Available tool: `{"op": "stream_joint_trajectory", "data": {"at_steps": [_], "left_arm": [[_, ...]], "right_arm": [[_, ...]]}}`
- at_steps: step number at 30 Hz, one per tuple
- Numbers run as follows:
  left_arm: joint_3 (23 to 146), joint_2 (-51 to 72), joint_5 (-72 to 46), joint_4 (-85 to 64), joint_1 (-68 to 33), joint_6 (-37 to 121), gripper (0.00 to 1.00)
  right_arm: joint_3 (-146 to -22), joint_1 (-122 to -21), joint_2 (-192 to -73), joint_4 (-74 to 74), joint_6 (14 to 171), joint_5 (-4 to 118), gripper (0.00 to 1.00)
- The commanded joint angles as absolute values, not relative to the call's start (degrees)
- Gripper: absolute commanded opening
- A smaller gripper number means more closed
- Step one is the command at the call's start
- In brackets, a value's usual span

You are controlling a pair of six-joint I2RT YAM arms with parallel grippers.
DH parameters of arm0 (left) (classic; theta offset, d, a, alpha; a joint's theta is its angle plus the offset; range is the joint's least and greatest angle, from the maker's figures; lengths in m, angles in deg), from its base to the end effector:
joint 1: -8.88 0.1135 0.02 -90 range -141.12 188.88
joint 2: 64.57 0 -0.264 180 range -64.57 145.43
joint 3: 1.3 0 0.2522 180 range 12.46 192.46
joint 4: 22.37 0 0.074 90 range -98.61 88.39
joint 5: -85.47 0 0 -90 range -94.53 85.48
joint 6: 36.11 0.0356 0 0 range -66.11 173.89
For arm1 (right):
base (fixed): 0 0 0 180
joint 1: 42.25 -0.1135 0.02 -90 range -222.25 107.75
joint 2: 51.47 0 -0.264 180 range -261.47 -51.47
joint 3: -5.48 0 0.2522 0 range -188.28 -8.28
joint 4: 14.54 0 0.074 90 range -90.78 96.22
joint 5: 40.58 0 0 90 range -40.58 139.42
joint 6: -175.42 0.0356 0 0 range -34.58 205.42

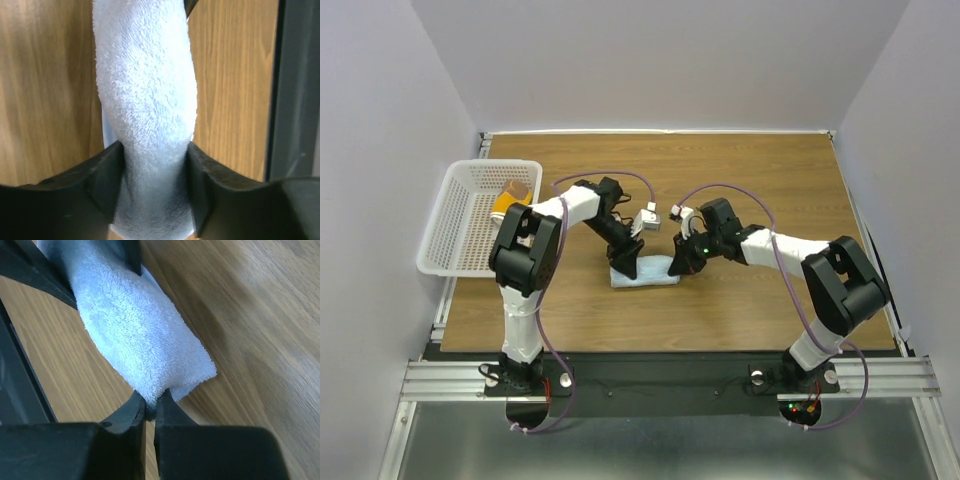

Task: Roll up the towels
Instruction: Roll the towel, then place the rolled towel into the container

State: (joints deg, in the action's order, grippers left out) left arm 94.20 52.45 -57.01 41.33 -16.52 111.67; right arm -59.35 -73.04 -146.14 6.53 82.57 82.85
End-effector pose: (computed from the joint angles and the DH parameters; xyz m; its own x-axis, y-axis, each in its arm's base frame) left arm 0.3334 -0.1896 0.1608 -0.2084 0.6694 -0.7131 0.9327 -0.0834 -0.3509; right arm 0.2697 0.1835 0.1706 -0.6299 -0.4236 -0.6510 -0.7579 0.5187 0.3957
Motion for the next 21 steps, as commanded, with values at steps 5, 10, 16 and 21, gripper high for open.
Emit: {"op": "stream_joint_trajectory", "data": {"at_steps": [5, 10, 16, 21], "left_arm": [[83.14, 34.79, -46.38, 24.72, -15.29, 107.24, 0.82], [74.45, 22.29, -39.16, 13.83, -15.55, 106.53, 0.93], [64.6, 8.06, -28.36, 6.61, -25.0, 110.49, 0.99], [56.68, 4.43, -16.24, -0.16, -36.52, 111.98, 0.99]], "right_arm": [[-61.01, -71.61, -149.11, 8.09, 84.8, 89.58, 0.0], [-63.12, -70.82, -151.05, 10.46, 85.24, 92.31, 0.0], [-66.54, -69.68, -154.73, 13.28, 90.07, 96.26, 0.01], [-69.27, -68.97, -158.33, 15.38, 92.01, 99.42, 0.0]]}}
